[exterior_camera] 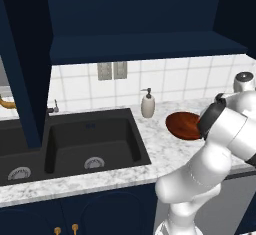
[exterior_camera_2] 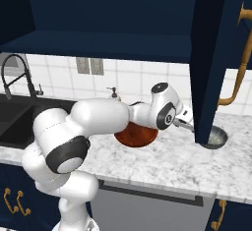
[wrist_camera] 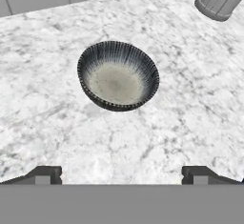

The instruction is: Pick up the bowls on the counter and stack them on top of one another in the open cabinet. Place the smaller bowl on top of the larger bowl.

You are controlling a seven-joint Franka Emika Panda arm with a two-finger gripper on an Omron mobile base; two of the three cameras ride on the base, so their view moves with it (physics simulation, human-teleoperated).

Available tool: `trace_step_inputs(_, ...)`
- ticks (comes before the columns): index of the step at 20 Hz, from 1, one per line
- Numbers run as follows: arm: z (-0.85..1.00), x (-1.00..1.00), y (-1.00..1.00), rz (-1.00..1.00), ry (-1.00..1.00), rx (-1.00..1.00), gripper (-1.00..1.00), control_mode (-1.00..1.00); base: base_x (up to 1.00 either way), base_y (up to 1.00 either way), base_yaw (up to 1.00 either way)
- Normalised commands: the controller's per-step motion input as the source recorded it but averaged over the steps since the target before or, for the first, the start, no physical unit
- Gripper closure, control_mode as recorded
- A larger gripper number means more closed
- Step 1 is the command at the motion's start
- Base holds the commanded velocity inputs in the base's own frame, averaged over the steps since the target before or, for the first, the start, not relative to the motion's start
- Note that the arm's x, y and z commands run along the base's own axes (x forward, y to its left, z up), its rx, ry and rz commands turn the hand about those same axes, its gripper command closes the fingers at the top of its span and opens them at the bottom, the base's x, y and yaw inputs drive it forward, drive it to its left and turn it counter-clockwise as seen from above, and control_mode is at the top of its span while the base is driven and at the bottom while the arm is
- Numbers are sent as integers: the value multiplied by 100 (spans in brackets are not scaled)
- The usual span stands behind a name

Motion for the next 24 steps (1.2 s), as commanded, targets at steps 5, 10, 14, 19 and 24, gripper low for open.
trace_step_inputs(5, -14, 42, -23, 2, 14, 0, -100, -100, 0, 0, 0)
trace_step_inputs(10, -17, 37, -20, 0, 6, 0, -100, -100, 0, 0, 0)
trace_step_inputs(14, -29, 28, -23, 0, 2, 3, -100, -100, 0, 0, 0)
trace_step_inputs(19, -12, 14, -15, 0, 7, 3, -100, -100, 0, 0, 0)
trace_step_inputs(24, -31, 15, -14, 0, 8, 0, -100, -100, 0, 0, 0)
